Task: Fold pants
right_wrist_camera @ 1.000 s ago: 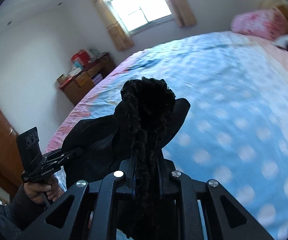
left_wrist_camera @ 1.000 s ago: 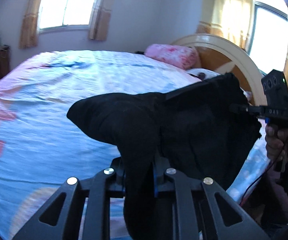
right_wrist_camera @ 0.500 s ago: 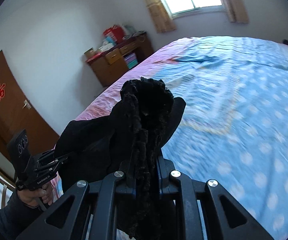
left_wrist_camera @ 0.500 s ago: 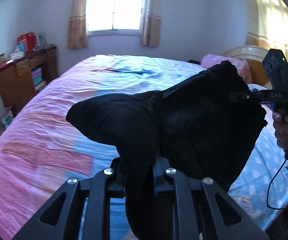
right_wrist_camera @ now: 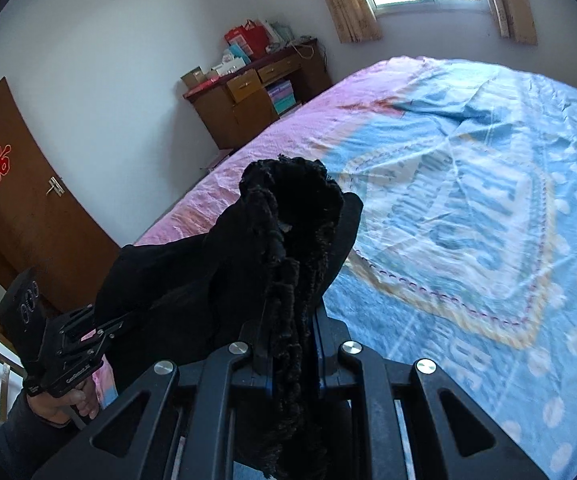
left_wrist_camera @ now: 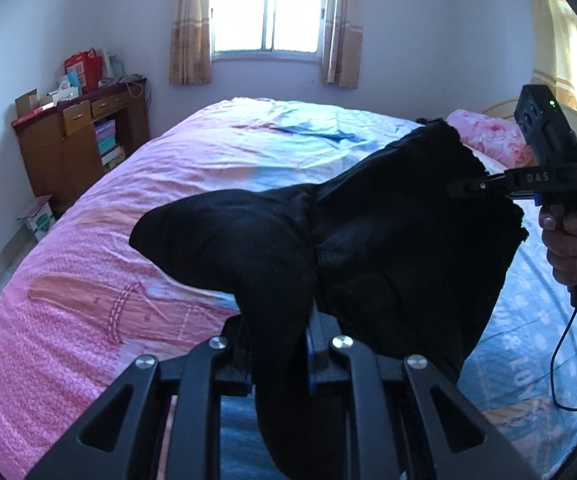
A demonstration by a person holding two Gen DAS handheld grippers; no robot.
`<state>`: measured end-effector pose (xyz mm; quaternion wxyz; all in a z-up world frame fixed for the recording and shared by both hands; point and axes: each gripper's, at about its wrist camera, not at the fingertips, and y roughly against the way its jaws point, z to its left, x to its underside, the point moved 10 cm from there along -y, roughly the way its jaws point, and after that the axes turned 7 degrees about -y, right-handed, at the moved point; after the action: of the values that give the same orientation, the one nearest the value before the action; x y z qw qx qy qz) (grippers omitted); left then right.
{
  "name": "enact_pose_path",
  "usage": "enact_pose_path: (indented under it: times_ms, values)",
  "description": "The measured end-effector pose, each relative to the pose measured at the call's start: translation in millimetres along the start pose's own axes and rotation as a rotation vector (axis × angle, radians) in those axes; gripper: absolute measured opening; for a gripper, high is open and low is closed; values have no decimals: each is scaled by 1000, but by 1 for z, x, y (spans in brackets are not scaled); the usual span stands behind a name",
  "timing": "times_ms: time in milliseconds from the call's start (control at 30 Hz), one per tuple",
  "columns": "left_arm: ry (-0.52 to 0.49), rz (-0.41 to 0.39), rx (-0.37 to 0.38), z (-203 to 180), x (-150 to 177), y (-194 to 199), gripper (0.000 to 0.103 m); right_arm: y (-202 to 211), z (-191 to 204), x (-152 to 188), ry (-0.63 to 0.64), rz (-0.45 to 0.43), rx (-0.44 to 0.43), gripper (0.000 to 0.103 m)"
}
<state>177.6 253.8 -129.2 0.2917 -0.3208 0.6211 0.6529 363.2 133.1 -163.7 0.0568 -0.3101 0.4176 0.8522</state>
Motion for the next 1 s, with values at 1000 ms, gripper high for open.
enact_pose_path:
  times_ms: [1000]
  values:
    - [17,60,-70,7,27,-38,31,-90,-54,14,-64,128,80,16]
